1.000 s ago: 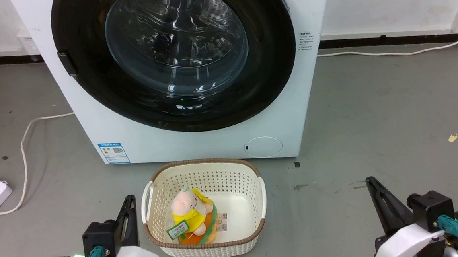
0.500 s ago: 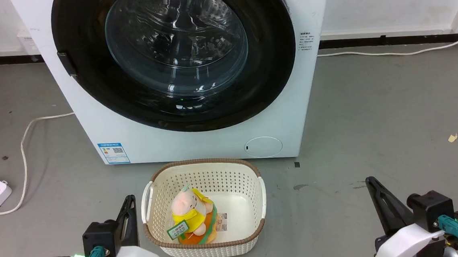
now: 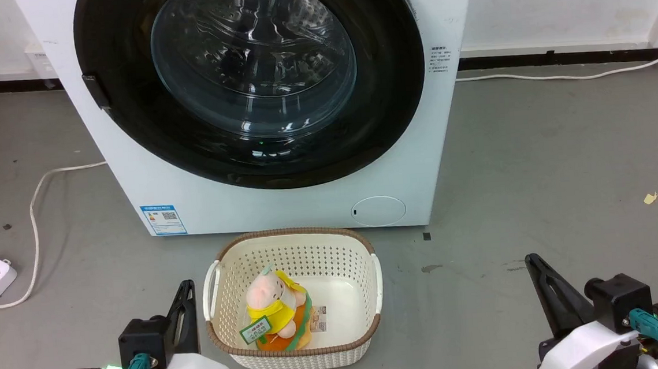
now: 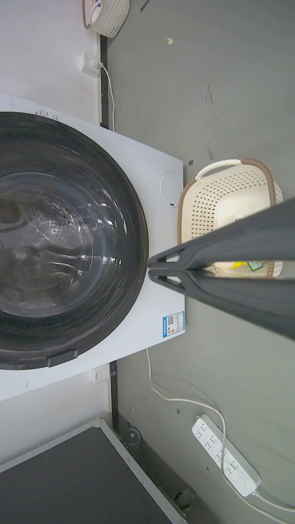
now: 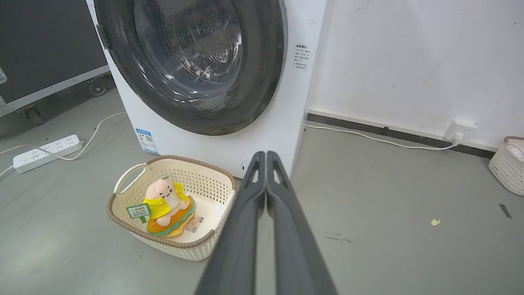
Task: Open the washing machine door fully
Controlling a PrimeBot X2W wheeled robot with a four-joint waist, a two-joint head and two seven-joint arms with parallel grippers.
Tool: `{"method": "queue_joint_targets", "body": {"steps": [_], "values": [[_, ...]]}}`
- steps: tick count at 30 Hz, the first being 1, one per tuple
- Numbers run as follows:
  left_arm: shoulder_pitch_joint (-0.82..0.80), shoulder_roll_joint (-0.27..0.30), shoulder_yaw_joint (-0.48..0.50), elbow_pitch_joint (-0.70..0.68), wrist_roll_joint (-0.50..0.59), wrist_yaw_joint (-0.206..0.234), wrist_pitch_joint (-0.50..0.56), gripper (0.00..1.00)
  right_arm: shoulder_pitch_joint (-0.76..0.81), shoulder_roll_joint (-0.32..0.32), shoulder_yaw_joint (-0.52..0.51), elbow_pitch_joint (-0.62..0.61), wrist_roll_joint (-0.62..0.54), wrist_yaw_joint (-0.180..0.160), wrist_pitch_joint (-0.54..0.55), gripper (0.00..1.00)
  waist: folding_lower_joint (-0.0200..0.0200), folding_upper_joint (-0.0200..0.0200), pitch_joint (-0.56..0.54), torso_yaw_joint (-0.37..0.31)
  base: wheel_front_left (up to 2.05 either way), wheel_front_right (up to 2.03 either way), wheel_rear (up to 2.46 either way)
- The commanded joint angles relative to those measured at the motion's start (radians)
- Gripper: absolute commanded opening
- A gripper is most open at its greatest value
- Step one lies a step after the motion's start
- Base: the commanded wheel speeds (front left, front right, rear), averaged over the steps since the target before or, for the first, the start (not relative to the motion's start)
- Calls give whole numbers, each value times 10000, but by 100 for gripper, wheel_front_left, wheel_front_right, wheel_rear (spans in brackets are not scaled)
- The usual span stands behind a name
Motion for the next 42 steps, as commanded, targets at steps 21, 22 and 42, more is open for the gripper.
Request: {"method": "queue_joint_targets", "body": {"steps": [21,22,42], "values": [[8,0,1,4,-2,0,-1,100,5,-2,2,6,5,0,-1,100,0,0,0,0,0,0,0],[9,0,-1,4,-2,0,-1,100,5,-2,4,6,5,0,-1,100,0,0,0,0,0,0,0],[-28,9,-219,109,-12,89,-392,100,-19,4,22,-41,252,-1,-392,100,0,0,-13,19,0,0,0]]}}
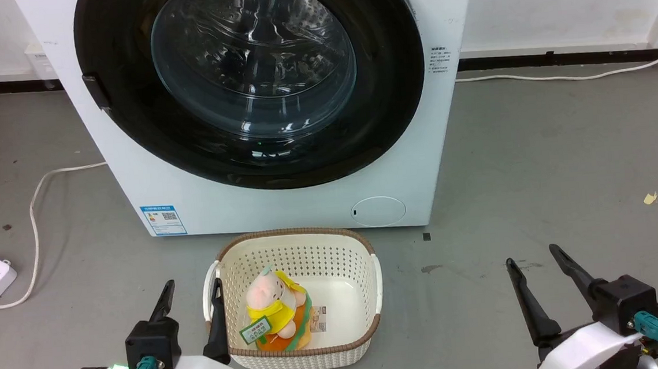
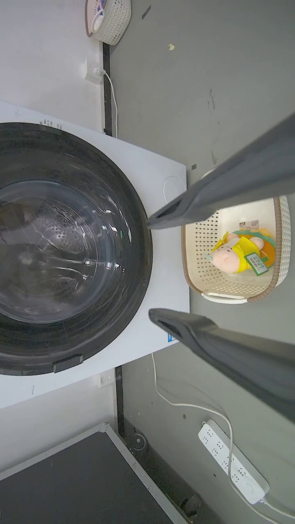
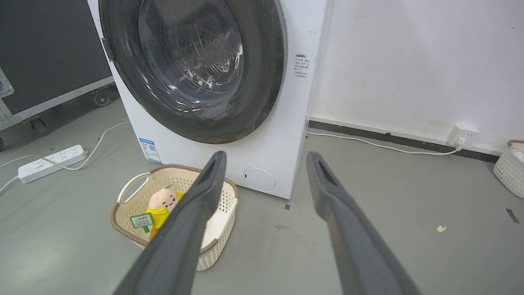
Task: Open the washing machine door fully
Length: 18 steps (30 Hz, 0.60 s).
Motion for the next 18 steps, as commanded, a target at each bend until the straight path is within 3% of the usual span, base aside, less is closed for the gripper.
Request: {"method": "queue_joint_targets", "body": {"steps": [1,18], "values": [[-45,12,-36,53,-10,61,-127,100,-38,5,2,-42,92,-1,-114,100,0,0,17,8,0,0,0],[-466,44,-226,-94,-26,142,-482,100,-1168,-534,244,221,1044,-2,-393,100,0,0,814,221,0,0,0]]}}
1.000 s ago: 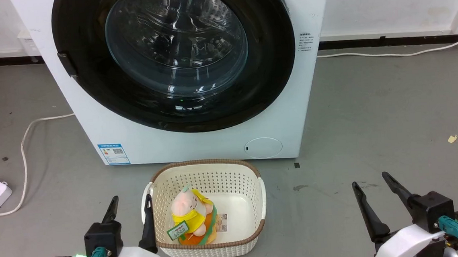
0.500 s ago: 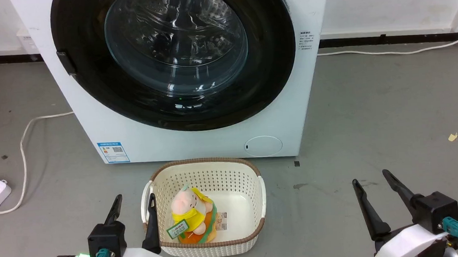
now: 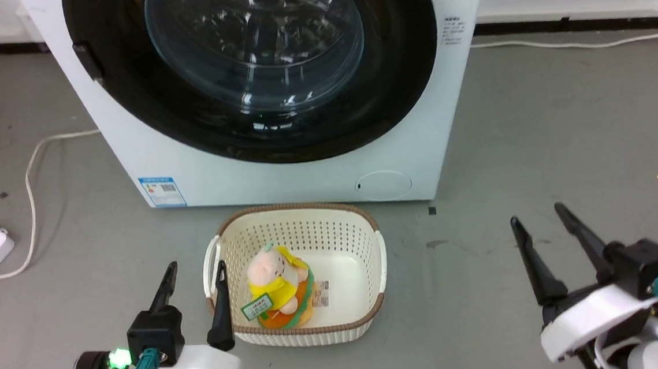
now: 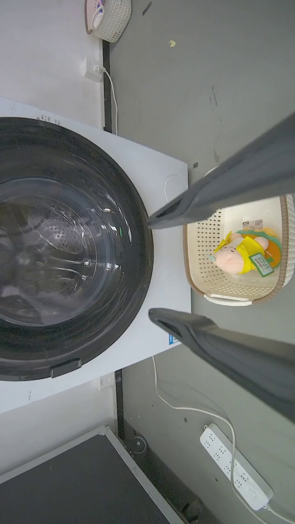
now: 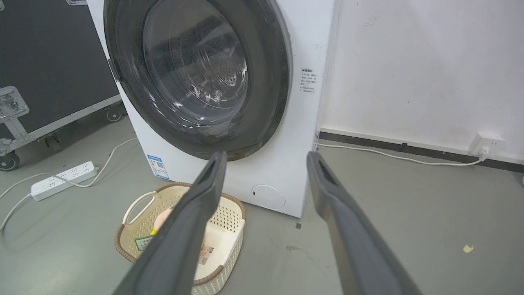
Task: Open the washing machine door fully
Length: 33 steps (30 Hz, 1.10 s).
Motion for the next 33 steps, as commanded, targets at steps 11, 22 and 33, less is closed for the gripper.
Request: {"method": "queue_joint_targets", "body": {"steps": [11,22,33], "values": [[-582,39,-228,-166,-54,97,-334,100,-1606,-394,-171,243,1650,-3,392,0,-1,0,835,324,0,0,0],[-998,20,-520,-265,-126,175,-563,100,-3409,-371,-923,998,3780,-3,1493,0,-1,0,1505,707,0,0,0],[-1312,9,-753,-304,-215,318,-773,100,-5608,-106,-1990,2797,5110,-4,2272,0,-1,0,2005,1010,0,0,0]]}}
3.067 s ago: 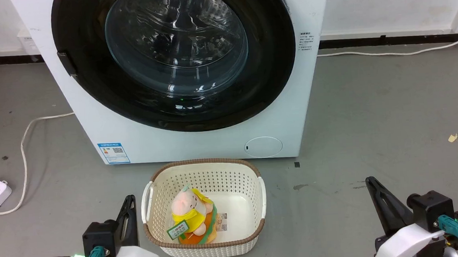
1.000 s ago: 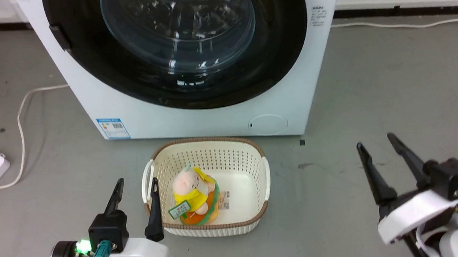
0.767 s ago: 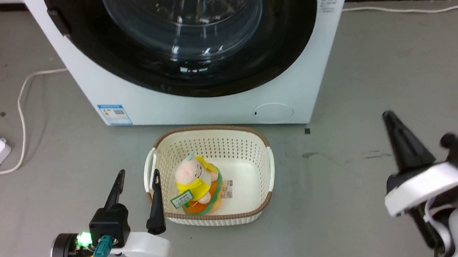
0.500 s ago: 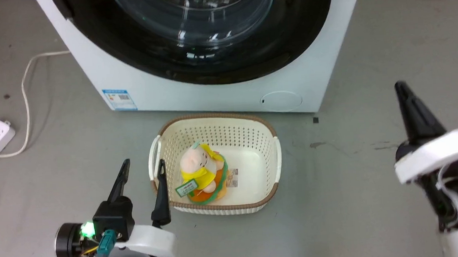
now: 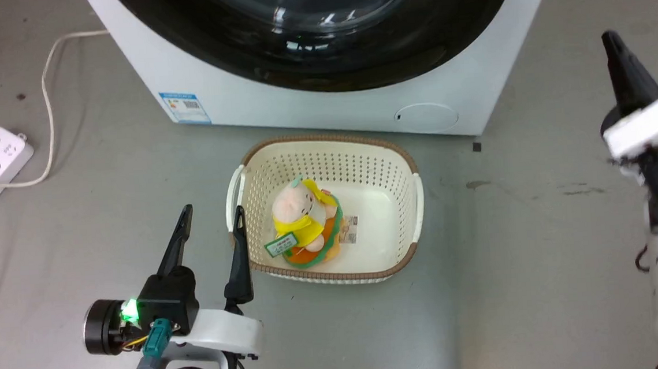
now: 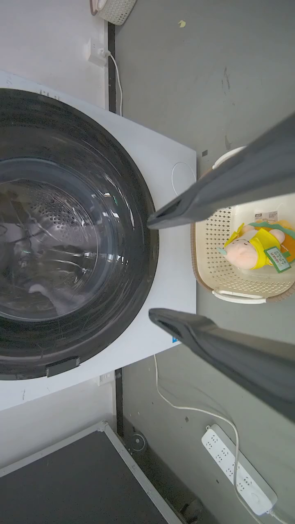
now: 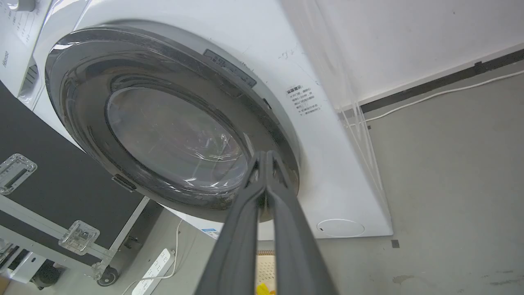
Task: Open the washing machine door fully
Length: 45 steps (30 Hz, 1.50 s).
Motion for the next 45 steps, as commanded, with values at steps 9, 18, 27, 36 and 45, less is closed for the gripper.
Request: {"method": "queue_joint_targets", "body": {"steps": [9,18,27,36,45], "values": [[-373,8,-219,-197,-112,187,-274,100,-2245,-220,-747,1879,703,-1,973,0,-1,0,626,264,0,0,0],[-611,7,-460,-417,-242,311,-462,100,-3981,-399,-1242,3120,1215,-1,1700,0,-1,0,1179,474,0,0,0],[-924,7,-739,-517,-368,383,-671,100,-5988,-848,-1774,4873,1704,-2,2659,0,-1,0,1788,835,0,0,0],[-1197,8,-957,-600,-521,479,-860,100,-7555,-1276,-2212,6475,2144,-2,3398,0,-1,0,2352,1163,0,0,0],[-1465,8,-1244,-663,-671,650,-1048,100,-8912,-1485,-2736,7589,2929,-3,4106,0,-1,0,2876,1417,0,0,0]]}}
